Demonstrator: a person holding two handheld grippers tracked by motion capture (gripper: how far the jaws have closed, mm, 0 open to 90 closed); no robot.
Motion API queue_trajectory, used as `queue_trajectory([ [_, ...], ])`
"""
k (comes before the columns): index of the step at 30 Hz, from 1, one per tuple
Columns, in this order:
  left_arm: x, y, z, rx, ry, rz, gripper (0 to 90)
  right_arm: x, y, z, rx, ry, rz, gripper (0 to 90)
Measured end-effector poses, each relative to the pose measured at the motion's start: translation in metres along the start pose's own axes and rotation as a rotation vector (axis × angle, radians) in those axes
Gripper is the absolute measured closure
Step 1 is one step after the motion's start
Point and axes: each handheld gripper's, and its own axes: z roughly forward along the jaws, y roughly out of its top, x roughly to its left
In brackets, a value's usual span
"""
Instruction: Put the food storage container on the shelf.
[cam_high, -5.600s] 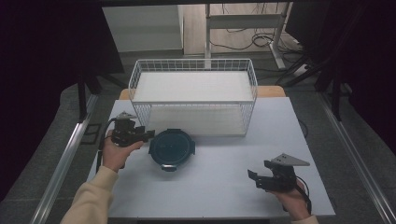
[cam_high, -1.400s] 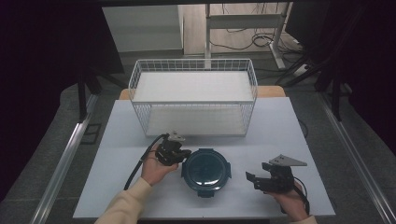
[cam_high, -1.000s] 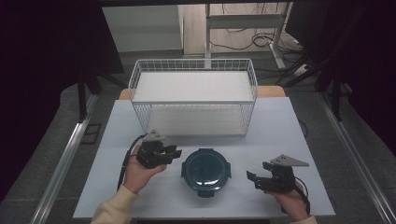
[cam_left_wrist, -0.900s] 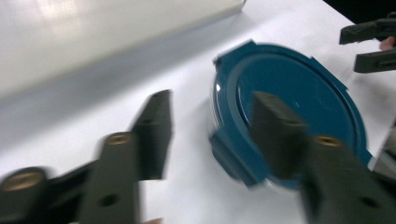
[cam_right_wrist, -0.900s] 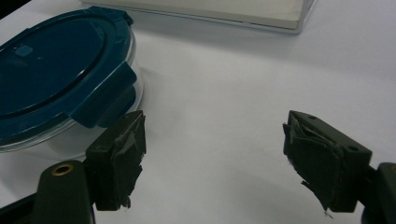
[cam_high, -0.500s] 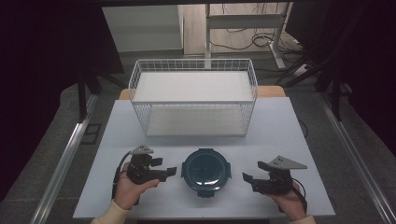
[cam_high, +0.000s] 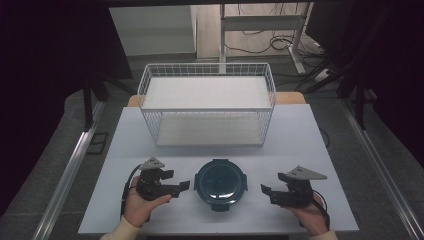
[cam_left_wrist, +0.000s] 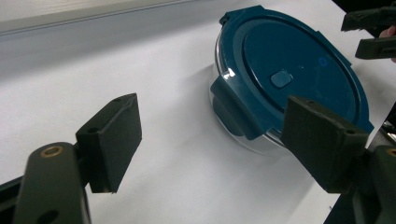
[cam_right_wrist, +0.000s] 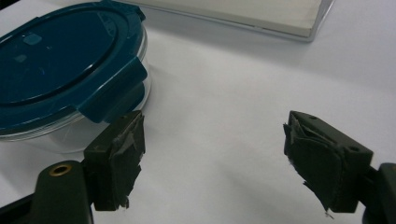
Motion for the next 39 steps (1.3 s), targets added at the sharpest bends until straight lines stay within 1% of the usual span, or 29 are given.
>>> queue_trajectory([
  [4, 0.002, 0.000, 0.002, 0.001, -0.009, -0.026, 19.6, -0.001, 0.001, 0.001, 0.001, 0.015, 0.016, 20.6],
  [5, 0.002, 0.000, 0.003, 0.010, -0.008, -0.043, 19.2, 0.000, 0.001, 0.003, -0.001, 0.029, 0.023, 20.5],
  [6, 0.002, 0.000, 0.003, 0.010, -0.008, -0.043, 19.0, 0.000, 0.001, 0.003, -0.001, 0.029, 0.023, 20.5],
  [9, 0.003, 0.001, 0.009, 0.020, -0.017, -0.067, 18.5, 0.005, 0.001, 0.010, 0.012, 0.053, 0.029, 20.5],
  [12, 0.004, 0.002, 0.012, 0.024, -0.023, -0.079, 18.4, 0.007, 0.003, 0.012, 0.014, 0.063, 0.030, 20.5],
  [13, 0.005, 0.002, 0.015, 0.019, -0.030, -0.098, 18.3, 0.010, 0.005, 0.013, 0.013, 0.083, 0.045, 20.5],
  [14, 0.005, 0.002, 0.015, 0.019, -0.030, -0.098, 18.3, 0.010, 0.005, 0.013, 0.013, 0.083, 0.045, 20.5],
  [15, 0.005, 0.002, 0.018, 0.020, -0.032, -0.114, 18.1, 0.013, 0.009, 0.015, 0.007, 0.105, 0.071, 20.5],
  [16, 0.005, 0.003, 0.020, 0.024, -0.043, -0.128, 18.1, 0.013, 0.009, 0.015, 0.007, 0.105, 0.071, 20.5],
  [17, 0.003, 0.004, 0.023, 0.034, -0.071, -0.123, 17.3, 0.015, 0.013, 0.015, 0.004, 0.112, 0.067, 20.5],
  [18, 0.001, 0.006, 0.024, 0.034, -0.075, -0.119, 17.0, 0.016, 0.014, 0.015, 0.001, 0.113, 0.072, 20.5],
  [20, 0.000, 0.007, 0.024, 0.025, -0.072, -0.122, 17.0, 0.016, 0.019, 0.015, -0.013, 0.122, 0.107, 20.3],
  [21, -0.001, 0.008, 0.024, 0.021, -0.081, -0.131, 16.9, 0.016, 0.022, 0.015, -0.015, 0.124, 0.124, 19.9],
  [22, -0.001, 0.008, 0.024, 0.021, -0.081, -0.131, 16.4, 0.016, 0.022, 0.015, -0.015, 0.124, 0.124, 19.9],
  [23, -0.001, 0.009, 0.026, 0.020, -0.089, -0.137, 16.2, 0.018, 0.028, 0.018, -0.013, 0.136, 0.144, 18.6],
  [26, -0.003, 0.011, 0.029, 0.024, -0.099, -0.154, 16.2, 0.021, 0.033, 0.021, -0.008, 0.142, 0.147, 18.2],
  [27, -0.003, 0.011, 0.030, 0.020, -0.101, -0.158, 16.1, 0.025, 0.037, 0.026, 0.006, 0.161, 0.166, 17.1],
  [28, -0.002, 0.012, 0.030, 0.018, -0.106, -0.164, 16.1, 0.025, 0.037, 0.026, 0.006, 0.161, 0.166, 17.1],
  [29, -0.001, 0.012, 0.033, 0.025, -0.115, -0.180, 15.7, 0.030, 0.040, 0.033, 0.024, 0.176, 0.184, 16.2],
  [30, -0.001, 0.012, 0.033, 0.025, -0.115, -0.180, 15.2, 0.030, 0.040, 0.033, 0.024, 0.176, 0.184, 16.2],
  [31, 0.003, 0.010, 0.036, 0.040, -0.130, -0.204, 14.7, 0.035, 0.040, 0.039, 0.046, 0.182, 0.191, 15.4],
  [32, 0.003, 0.010, 0.036, 0.040, -0.130, -0.204, 14.4, 0.035, 0.040, 0.039, 0.046, 0.182, 0.191, 15.4],
  [33, 0.005, 0.009, 0.039, 0.062, -0.137, -0.212, 13.7, 0.038, 0.039, 0.042, 0.061, 0.185, 0.196, 14.8],
  [34, 0.005, 0.009, 0.040, 0.068, -0.132, -0.216, 13.0, 0.038, 0.039, 0.042, 0.066, 0.186, 0.198, 14.7],
  [35, 0.005, 0.009, 0.040, 0.069, -0.130, -0.217, 12.5, 0.037, 0.037, 0.042, 0.070, 0.183, 0.209, 14.4],
  [36, 0.005, 0.009, 0.040, 0.069, -0.130, -0.217, 12.3, 0.037, 0.037, 0.042, 0.070, 0.183, 0.209, 14.4],
  [37, 0.003, 0.008, 0.040, 0.066, -0.134, -0.223, 12.0, 0.037, 0.035, 0.044, 0.085, 0.194, 0.229, 13.3],
  [38, 0.003, 0.008, 0.040, 0.066, -0.134, -0.223, 11.9, 0.037, 0.035, 0.044, 0.085, 0.194, 0.229, 13.3],
  [39, 0.003, 0.006, 0.042, 0.064, -0.173, -0.251, 12.0, 0.038, 0.031, 0.046, 0.102, 0.194, 0.241, 13.0],
])
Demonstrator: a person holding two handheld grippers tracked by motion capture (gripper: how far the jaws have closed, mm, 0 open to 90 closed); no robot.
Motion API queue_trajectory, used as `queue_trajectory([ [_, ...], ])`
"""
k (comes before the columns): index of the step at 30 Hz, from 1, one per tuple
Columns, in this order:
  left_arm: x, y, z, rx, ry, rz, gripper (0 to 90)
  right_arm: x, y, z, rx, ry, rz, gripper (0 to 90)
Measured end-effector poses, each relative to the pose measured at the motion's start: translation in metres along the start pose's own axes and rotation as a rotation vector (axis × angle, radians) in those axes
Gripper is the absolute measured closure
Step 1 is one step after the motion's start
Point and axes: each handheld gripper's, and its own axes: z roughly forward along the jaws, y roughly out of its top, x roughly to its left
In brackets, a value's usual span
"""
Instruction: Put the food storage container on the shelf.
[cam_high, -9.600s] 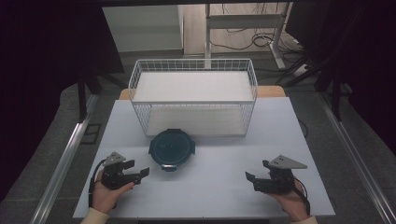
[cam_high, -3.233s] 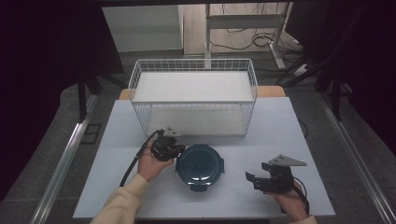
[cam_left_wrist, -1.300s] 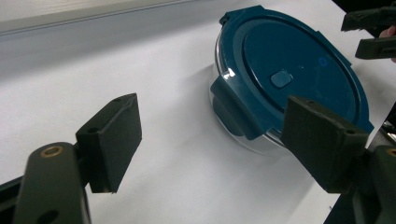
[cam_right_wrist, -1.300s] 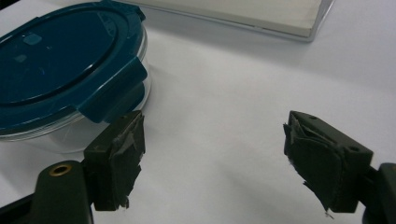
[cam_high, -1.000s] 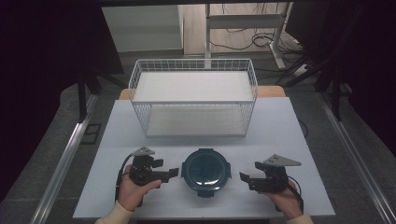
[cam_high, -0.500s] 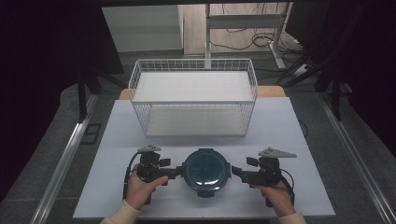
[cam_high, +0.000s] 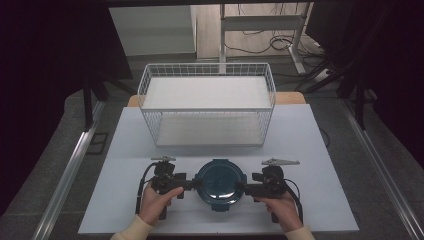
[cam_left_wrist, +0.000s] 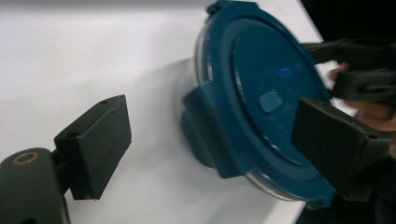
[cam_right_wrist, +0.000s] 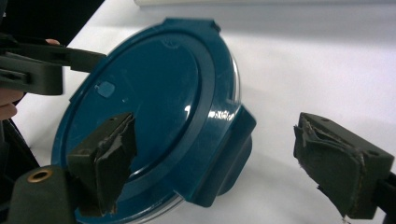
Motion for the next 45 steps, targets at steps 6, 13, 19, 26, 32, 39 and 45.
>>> queue_trajectory([
  [6, 0.005, -0.001, 0.005, 0.004, -0.027, -0.030, 12.8, 0.000, -0.002, 0.004, -0.002, 0.032, 0.060, 12.6],
  [13, 0.008, -0.004, 0.022, 0.039, -0.123, -0.079, 15.6, 0.000, -0.005, 0.009, 0.031, 0.077, 0.117, 11.5],
  [19, 0.012, -0.009, 0.031, 0.062, -0.182, -0.135, 18.8, 0.000, -0.009, 0.016, 0.061, 0.122, 0.167, 15.0],
  [26, 0.008, -0.009, 0.026, 0.033, -0.162, -0.120, 28.3, -0.002, -0.013, 0.018, 0.073, 0.162, 0.275, 22.1],
  [32, 0.008, -0.009, 0.025, 0.034, -0.163, -0.136, 29.5, -0.007, -0.014, 0.016, 0.063, 0.181, 0.316, 26.5],
  [39, -0.001, -0.012, 0.019, 0.015, -0.131, -0.099, 31.8, -0.006, -0.017, 0.011, 0.034, 0.190, 0.333, 31.9],
  [45, -0.005, -0.013, 0.013, 0.000, -0.126, -0.085, 35.9, -0.007, -0.018, 0.003, 0.003, 0.205, 0.347, 39.0],
])
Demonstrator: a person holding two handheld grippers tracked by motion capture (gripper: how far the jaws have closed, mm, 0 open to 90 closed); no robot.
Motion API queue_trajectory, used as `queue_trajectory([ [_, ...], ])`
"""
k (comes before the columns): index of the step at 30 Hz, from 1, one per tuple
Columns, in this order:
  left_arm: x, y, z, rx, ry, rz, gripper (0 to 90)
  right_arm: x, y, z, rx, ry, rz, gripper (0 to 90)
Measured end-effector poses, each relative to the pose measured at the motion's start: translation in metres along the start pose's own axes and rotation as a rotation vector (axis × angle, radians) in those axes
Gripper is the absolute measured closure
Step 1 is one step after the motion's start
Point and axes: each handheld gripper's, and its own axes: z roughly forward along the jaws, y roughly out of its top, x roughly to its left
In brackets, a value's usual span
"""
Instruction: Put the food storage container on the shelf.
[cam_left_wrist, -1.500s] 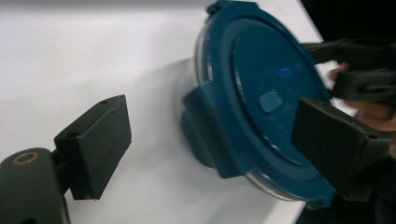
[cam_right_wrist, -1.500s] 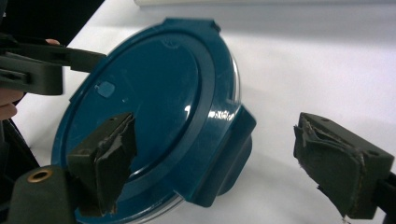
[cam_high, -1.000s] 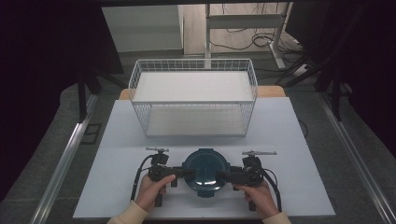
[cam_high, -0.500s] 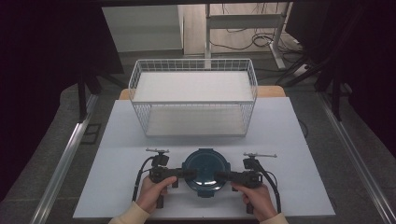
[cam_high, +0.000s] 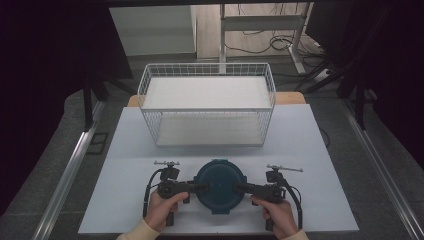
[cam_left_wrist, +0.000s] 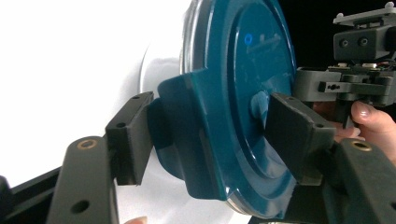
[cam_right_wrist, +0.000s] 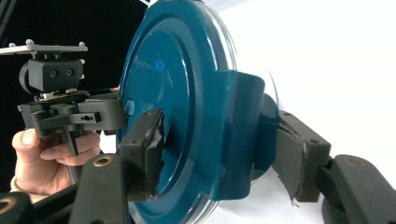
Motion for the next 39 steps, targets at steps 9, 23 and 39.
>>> queue_trajectory([
  [9, -0.004, 0.000, -0.007, -0.025, -0.005, 0.020, 40.7, 0.006, 0.000, -0.005, -0.028, 0.006, -0.057, 41.7],
  [23, -0.019, 0.001, -0.020, -0.075, 0.000, 0.103, 40.8, 0.022, 0.001, -0.013, -0.077, 0.016, -0.177, 41.8],
  [39, -0.034, 0.004, -0.040, -0.119, 0.011, 0.183, 40.9, 0.042, 0.002, -0.020, -0.124, 0.036, -0.286, 42.2],
])
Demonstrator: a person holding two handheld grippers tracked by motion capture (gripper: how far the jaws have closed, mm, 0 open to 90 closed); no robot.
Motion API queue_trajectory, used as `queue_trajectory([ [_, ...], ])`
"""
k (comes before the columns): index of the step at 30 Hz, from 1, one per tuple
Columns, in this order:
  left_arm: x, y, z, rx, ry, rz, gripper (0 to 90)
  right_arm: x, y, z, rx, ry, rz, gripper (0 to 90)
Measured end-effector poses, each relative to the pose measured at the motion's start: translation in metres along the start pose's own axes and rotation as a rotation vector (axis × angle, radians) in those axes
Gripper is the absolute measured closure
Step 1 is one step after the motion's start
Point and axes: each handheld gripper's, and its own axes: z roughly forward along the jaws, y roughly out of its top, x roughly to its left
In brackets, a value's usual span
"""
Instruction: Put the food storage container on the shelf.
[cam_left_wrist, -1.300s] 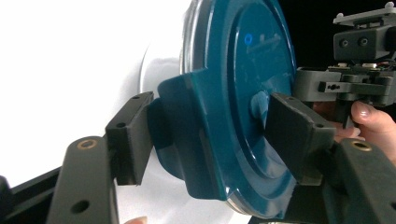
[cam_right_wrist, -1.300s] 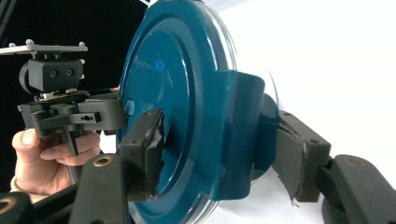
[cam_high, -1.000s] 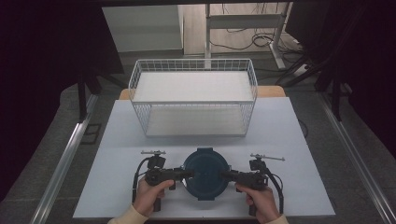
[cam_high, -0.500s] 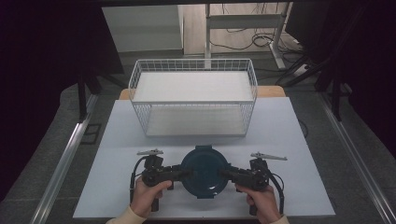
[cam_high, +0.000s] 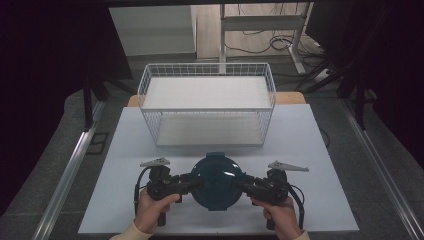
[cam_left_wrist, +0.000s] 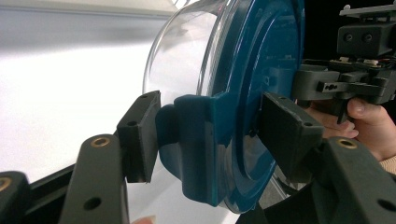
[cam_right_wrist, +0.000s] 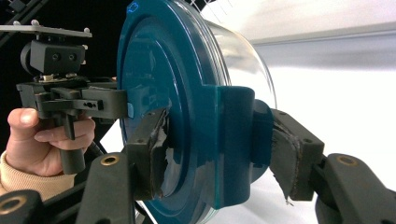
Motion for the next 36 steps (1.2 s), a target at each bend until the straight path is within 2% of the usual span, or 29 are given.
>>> queue_trajectory([
  [16, -0.009, 0.010, -0.014, -0.035, -0.002, 0.043, 40.9, 0.017, 0.014, -0.003, -0.037, 0.005, -0.085, 42.4],
  [23, -0.011, 0.015, -0.019, -0.041, 0.002, 0.064, 40.9, 0.021, 0.018, -0.003, -0.044, 0.007, -0.101, 42.4],
  [30, -0.012, 0.028, -0.027, -0.063, 0.008, 0.089, 40.8, 0.028, 0.033, -0.001, -0.049, 0.008, -0.136, 42.5],
  [36, -0.012, 0.035, -0.031, -0.064, 0.008, 0.102, 40.8, 0.032, 0.040, 0.001, -0.054, 0.013, -0.145, 42.7],
])
